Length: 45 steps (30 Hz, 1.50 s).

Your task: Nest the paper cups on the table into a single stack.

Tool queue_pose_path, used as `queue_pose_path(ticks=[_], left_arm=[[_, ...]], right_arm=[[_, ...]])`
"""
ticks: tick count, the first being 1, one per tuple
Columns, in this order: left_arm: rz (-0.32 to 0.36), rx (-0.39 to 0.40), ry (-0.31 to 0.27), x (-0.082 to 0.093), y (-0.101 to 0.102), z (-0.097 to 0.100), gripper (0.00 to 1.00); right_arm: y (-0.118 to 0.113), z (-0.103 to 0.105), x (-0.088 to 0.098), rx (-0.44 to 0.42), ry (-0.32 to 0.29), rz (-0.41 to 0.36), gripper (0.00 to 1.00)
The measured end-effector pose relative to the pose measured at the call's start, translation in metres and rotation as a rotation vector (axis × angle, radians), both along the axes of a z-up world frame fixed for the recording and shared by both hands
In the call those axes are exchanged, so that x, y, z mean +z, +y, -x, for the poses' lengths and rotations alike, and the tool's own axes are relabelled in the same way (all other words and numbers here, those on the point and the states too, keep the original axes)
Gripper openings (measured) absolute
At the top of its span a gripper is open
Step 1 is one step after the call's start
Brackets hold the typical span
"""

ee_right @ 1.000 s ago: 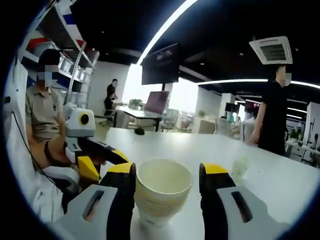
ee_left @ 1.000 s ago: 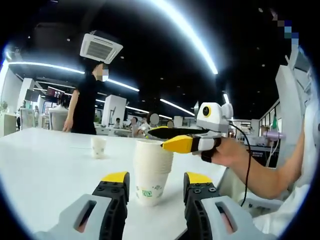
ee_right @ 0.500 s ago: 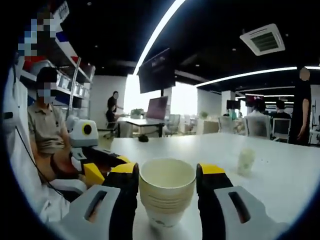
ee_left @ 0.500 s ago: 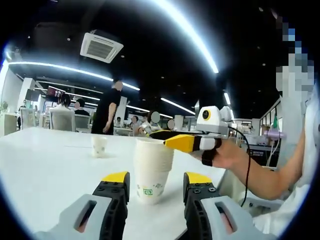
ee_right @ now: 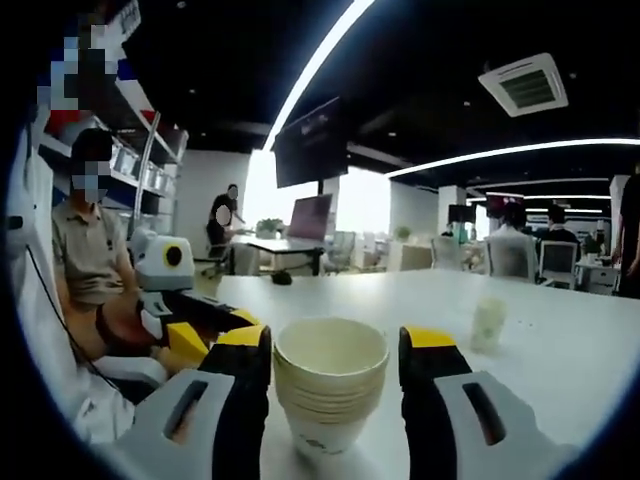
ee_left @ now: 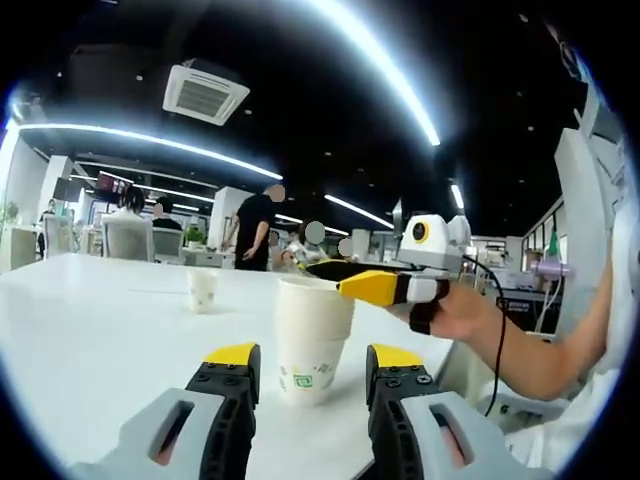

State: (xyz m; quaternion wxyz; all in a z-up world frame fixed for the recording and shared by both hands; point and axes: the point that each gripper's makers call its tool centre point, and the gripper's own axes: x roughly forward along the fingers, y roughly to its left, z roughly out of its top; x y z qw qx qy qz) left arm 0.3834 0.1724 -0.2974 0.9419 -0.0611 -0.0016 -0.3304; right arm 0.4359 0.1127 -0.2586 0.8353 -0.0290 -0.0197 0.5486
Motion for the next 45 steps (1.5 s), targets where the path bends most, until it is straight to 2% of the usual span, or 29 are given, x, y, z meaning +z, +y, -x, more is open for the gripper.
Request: queue_pose_path(ticks=[4,6,13,19,22,28,38,41,45], left_arm=[[0.004,0.002,-0.003,0.002,0.003,-0.001,0.45],[0.005,0.002,-0.003,0.002,0.003,-0.001,0.45],[0.001,0.001,0.002,-0.001,0.002,-0.002,0.45],[0.001,-0.002,0.004,-0.001,-0.001,-0.002,0.45],[0.000,-0.003,0.007,-0.003,-0.002,-0.002,0.45],[0.001,0.001,0.017,-0.006,-0.002,-0.003,0.45],[-0.008,0.065,0.019,-0.006,0.021,-0.016,0.45],[-0.028,0.083,0.003,-0.002,0.028,-0.027,0.46],[-0.011,0.118,-0.032,0.014,0.042,-0.051,0.47]], right_arm=[[0.001,-0.002,-0.007,0.004,0.019,0.003,0.55],[0.002,0.000,-0.013,0.019,0.044,-0.005,0.51],[0.000,-0.001,-0.029,0.019,0.062,-0.009,0.50],[-0.002,-0.001,-0.051,0.006,0.082,0.044,0.50],[-0.007,0.003,-0.056,-0.003,0.088,0.044,0.52],[-0.025,0.014,-0.046,-0.036,0.075,0.003,0.53],[-0.045,0.033,-0.025,-0.071,0.029,-0.045,0.53],[-0.047,0.039,-0.020,-0.071,0.019,-0.053,0.53],[-0.052,0.046,-0.018,-0.072,0.016,-0.059,0.53]])
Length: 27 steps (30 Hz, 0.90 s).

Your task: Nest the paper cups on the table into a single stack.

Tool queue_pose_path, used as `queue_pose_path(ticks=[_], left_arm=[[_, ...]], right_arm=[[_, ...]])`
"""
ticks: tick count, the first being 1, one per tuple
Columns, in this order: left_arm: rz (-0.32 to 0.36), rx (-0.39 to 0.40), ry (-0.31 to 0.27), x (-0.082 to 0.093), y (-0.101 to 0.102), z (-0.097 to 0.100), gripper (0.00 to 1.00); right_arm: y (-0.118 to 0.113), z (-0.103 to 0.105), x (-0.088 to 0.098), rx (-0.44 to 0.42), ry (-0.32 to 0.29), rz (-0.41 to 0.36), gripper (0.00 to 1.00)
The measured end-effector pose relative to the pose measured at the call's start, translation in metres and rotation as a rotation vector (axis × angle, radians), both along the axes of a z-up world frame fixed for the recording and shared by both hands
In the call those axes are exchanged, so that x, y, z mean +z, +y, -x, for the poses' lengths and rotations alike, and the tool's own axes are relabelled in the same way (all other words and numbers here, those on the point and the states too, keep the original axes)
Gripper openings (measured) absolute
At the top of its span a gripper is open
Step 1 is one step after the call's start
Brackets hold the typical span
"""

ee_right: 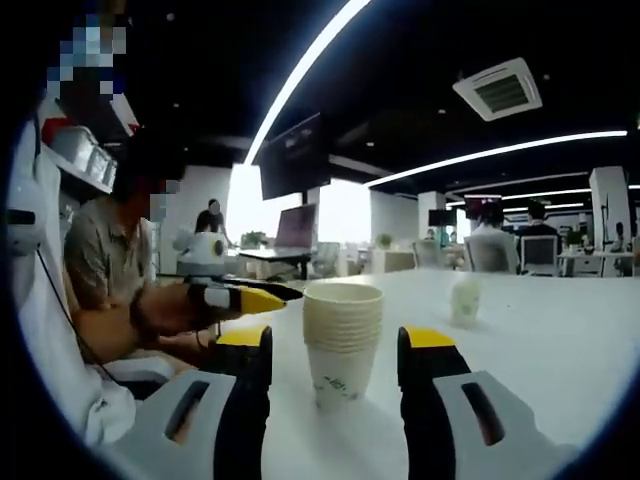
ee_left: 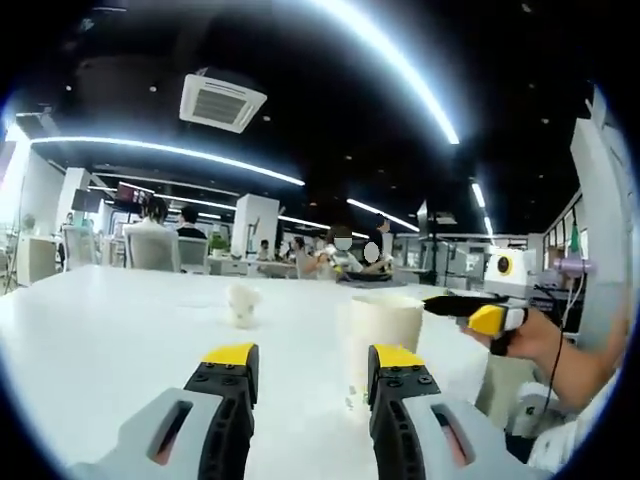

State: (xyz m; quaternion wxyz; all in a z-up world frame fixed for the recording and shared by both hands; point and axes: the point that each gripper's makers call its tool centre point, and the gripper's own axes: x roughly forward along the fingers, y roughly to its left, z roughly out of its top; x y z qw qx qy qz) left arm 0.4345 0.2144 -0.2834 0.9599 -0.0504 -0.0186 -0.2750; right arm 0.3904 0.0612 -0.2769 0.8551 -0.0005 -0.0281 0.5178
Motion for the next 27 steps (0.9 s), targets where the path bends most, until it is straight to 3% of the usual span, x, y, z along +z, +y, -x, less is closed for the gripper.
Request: queue_pose_path(ticks=[6,17,21,27], left_arm=[[-0.038,0.025,-0.016,0.017,0.006,-0.050,0.47],[-0.104,0.045,-0.062,0.041,-0.009,-0.127,0.48],[-0.129,0.048,-0.059,0.036,-0.016,-0.156,0.52],[-0.195,0.056,-0.031,0.014,-0.031,-0.194,0.55]], right_arm=[[-0.017,0.005,0.006,-0.026,-0.013,-0.009,0.52],[-0.043,0.010,0.025,-0.074,-0.054,-0.033,0.51],[-0.049,0.014,0.030,-0.082,-0.065,-0.044,0.50],[-0.054,0.019,0.035,-0.082,-0.085,-0.046,0.49]])
